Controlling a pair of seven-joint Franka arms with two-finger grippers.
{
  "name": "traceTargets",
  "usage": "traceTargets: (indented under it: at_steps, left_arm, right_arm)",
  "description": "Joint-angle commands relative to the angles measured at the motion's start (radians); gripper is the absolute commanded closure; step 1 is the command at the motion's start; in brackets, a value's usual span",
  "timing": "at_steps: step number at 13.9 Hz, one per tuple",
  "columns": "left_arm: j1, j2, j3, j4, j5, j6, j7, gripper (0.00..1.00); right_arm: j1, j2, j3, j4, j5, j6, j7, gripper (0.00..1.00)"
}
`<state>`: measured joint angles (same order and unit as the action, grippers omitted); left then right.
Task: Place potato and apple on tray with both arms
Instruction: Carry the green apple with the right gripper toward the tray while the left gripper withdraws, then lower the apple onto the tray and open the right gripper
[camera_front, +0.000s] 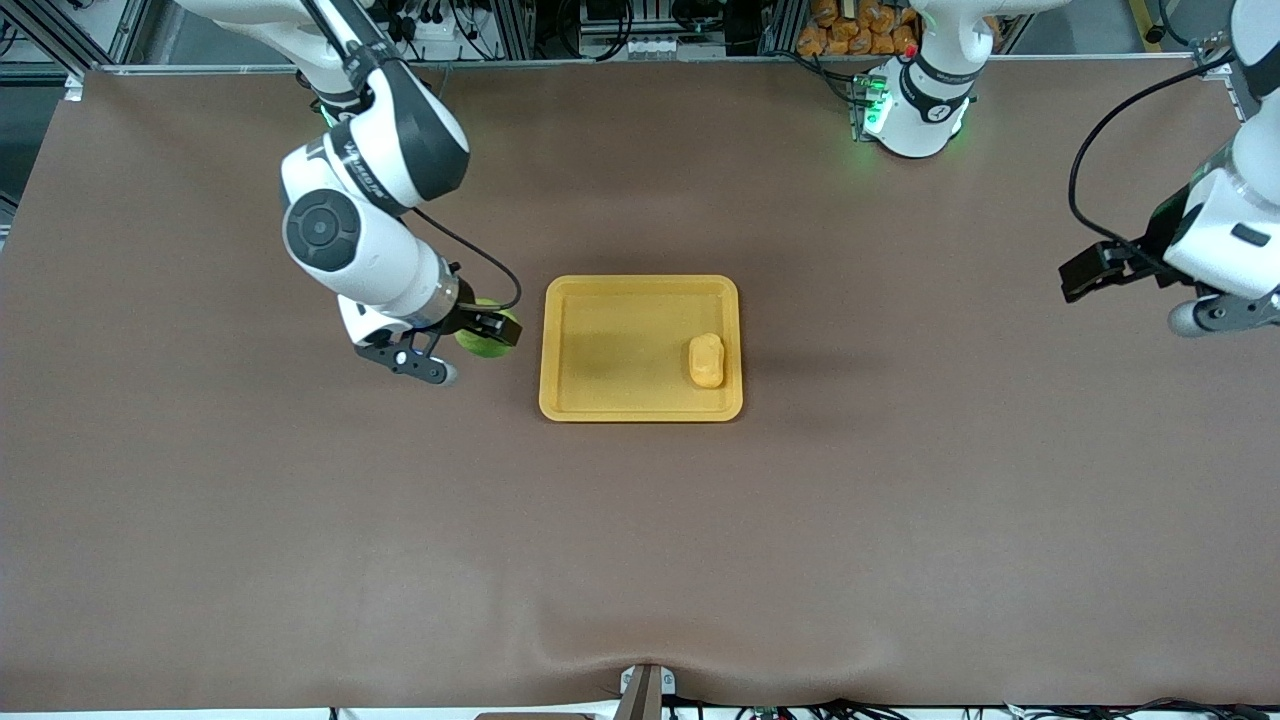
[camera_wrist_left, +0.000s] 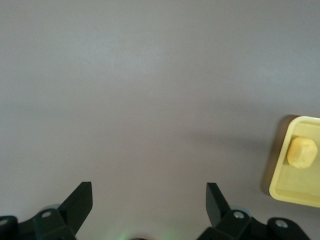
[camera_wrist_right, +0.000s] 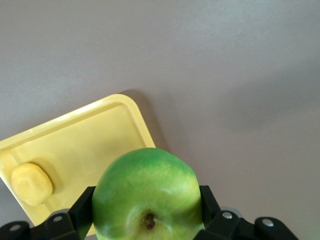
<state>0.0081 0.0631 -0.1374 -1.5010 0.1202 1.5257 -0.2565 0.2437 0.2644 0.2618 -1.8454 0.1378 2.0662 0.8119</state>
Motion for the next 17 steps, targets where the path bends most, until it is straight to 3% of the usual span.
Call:
traceTargets:
  at_steps: [1, 4, 8, 13, 17]
  left_arm:
    - [-0.019, -0.100, 0.028, -0.100, -0.027, 0.002, 0.033, 0.00]
    - [-0.019, -0.163, 0.030, -0.157, -0.030, 0.001, 0.033, 0.00]
    - [-0.037, -0.200, 0.030, -0.196, -0.030, -0.024, 0.118, 0.00]
    - [-0.039, -0.239, 0.033, -0.208, -0.031, -0.042, 0.115, 0.00]
    - [-0.063, -0.252, 0.074, -0.206, -0.056, -0.055, 0.115, 0.00]
  right_arm:
    - [0.051, 0.019, -0.003, -0.041, -0.015, 0.081, 0.059, 1.00]
    - [0.097, 0.059, -0.007, -0.041, -0.030, 0.124, 0.108, 1.00]
    - [0.137, 0.120, -0.010, -0.038, -0.131, 0.170, 0.173, 1.00]
    - [0.169, 0.176, -0.018, -0.038, -0.156, 0.227, 0.187, 1.00]
    - [0.192, 0.226, -0.016, -0.037, -0.216, 0.276, 0.266, 1.00]
